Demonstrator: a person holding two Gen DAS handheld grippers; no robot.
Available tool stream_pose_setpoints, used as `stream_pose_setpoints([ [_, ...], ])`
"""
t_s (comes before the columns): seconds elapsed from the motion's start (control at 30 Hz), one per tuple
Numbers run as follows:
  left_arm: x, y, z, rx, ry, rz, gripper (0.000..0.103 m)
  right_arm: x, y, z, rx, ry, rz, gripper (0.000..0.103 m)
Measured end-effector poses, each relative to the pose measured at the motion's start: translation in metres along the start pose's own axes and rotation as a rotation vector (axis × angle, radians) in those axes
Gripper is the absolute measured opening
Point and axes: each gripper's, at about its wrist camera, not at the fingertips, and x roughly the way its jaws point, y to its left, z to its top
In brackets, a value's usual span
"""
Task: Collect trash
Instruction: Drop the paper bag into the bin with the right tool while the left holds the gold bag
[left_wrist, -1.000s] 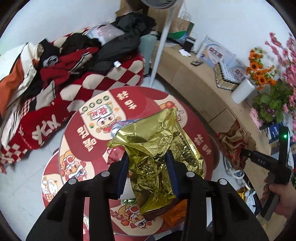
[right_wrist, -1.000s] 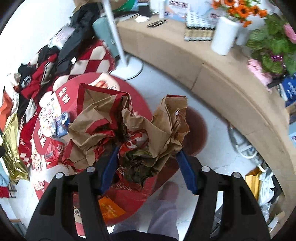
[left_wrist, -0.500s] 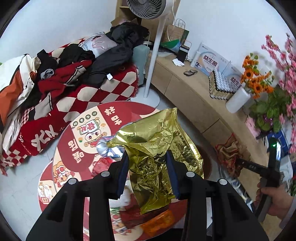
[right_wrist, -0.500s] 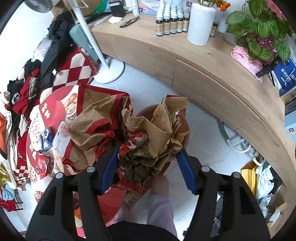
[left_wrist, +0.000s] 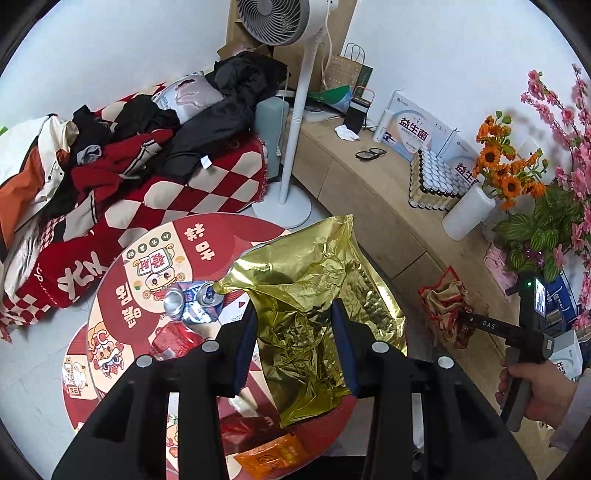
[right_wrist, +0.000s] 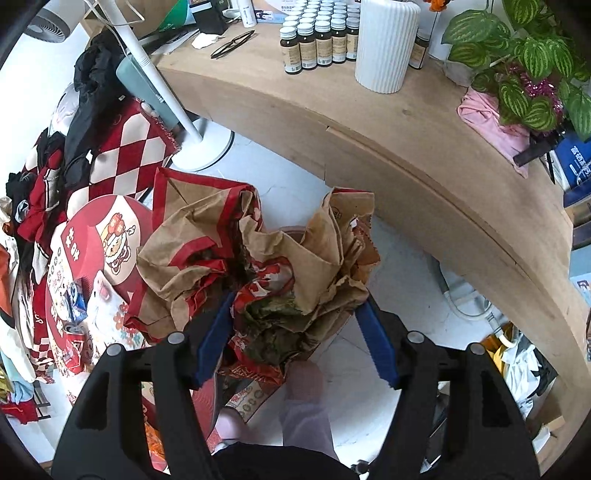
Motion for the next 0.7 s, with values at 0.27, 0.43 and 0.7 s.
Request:
stream_pose_setpoints([
  [0.27, -0.001, -0.011, 0.007, 0.003, -0.012, -0.002, 0.039, 0.000, -0.003, 0.012, -0.014, -0.009, 0.021, 0.074],
  [0.43, -0.001, -0.018, 0.008, 0.018, -0.014, -0.011, 0.039, -0.006, -0.004, 0.013, -0.017, -0.027, 0.030, 0.076],
  [0.7, 0.003, -0.033, 0.014, 0.056, -0.014, -0.041, 0.039, -0.049, -0.009, 0.017, 0.006, -0.147, 0.083, 0.095],
])
